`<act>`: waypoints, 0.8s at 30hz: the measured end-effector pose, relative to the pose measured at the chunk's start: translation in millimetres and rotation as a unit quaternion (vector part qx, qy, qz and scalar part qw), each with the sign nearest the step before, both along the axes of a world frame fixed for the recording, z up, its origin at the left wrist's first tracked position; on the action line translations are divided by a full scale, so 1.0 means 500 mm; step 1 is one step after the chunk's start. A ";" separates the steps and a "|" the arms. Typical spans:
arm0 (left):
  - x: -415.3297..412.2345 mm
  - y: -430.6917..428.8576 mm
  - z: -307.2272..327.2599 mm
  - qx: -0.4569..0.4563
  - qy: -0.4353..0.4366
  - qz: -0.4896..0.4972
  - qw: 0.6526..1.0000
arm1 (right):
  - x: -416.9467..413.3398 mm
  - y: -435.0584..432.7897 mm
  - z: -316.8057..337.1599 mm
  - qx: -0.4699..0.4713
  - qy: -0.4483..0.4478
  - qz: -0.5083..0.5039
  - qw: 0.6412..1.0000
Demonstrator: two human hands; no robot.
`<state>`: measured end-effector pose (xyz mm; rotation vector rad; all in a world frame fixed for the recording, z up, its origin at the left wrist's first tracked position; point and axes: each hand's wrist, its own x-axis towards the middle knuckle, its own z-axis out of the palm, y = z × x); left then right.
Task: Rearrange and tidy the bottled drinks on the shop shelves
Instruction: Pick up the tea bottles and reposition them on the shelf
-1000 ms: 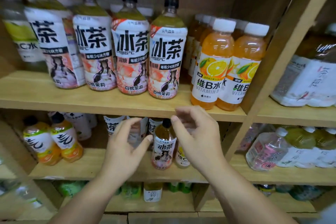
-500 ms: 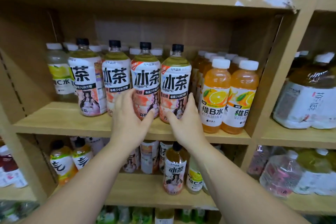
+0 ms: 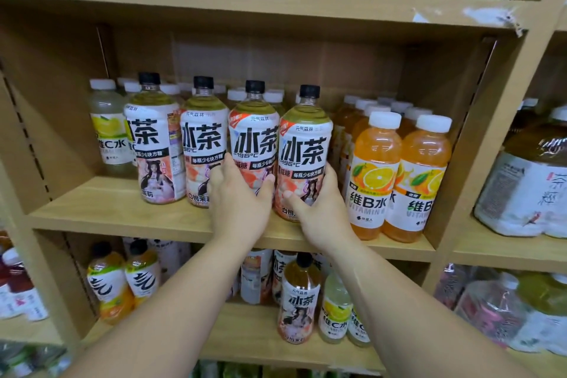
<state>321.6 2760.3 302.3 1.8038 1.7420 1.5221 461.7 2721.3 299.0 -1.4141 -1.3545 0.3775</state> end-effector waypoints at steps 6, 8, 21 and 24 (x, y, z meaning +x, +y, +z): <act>0.031 -0.005 -0.004 0.033 -0.060 0.047 0.997 | -0.008 0.004 -0.012 0.012 -0.017 -0.023 1.000; 0.032 -0.001 -0.008 0.040 -0.062 0.049 0.996 | -0.007 0.004 -0.011 0.010 -0.007 -0.016 1.000; 0.038 0.000 -0.007 0.021 -0.030 0.063 0.997 | 0.022 -0.014 0.004 -0.019 0.058 0.100 0.993; 0.034 -0.007 -0.005 0.018 -0.020 0.071 0.997 | 0.026 -0.011 0.000 -0.014 0.063 0.110 0.992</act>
